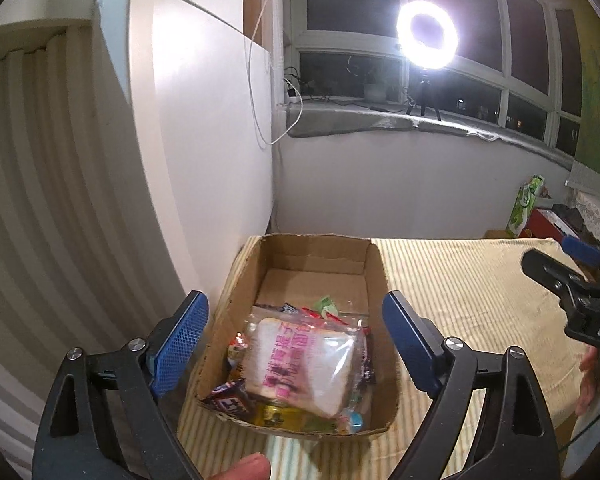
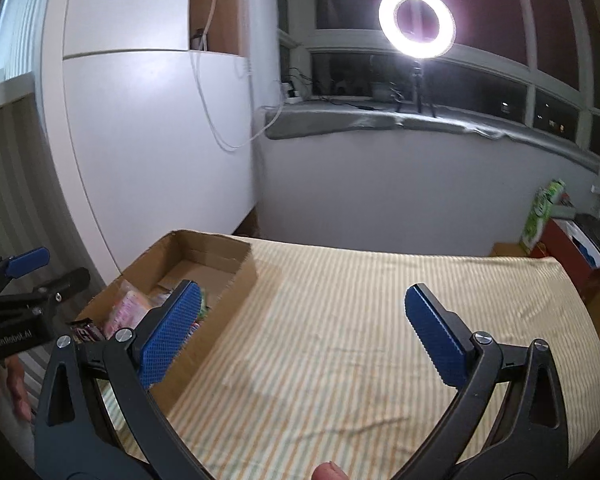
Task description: Organize snacks
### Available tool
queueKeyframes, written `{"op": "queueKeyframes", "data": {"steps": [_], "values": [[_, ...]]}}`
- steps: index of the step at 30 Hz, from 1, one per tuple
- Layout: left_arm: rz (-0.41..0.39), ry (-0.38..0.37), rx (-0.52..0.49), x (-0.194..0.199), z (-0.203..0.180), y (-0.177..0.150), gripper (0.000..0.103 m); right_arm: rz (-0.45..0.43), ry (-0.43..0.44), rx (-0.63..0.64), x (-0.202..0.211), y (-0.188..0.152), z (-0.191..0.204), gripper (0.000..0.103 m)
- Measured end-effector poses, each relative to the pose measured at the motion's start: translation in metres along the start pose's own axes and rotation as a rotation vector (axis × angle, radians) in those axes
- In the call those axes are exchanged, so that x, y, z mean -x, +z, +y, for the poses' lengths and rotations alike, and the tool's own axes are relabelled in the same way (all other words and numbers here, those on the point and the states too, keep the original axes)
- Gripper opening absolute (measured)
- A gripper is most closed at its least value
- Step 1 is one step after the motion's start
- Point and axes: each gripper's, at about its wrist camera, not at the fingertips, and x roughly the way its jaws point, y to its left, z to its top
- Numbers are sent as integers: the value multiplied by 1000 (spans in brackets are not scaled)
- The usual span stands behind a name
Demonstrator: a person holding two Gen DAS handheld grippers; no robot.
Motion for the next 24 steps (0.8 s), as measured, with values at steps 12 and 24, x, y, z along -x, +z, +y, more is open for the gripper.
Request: {"op": "queueKeyframes", "data": {"steps": [12,24], "values": [[9,-30,-42,8,-50,-1,89,-6,-75,-17,33,-14,-41,103],[8,-88,-74,28,-97,-4,89,5,-135,-37,73,-17,-79,103]]}}
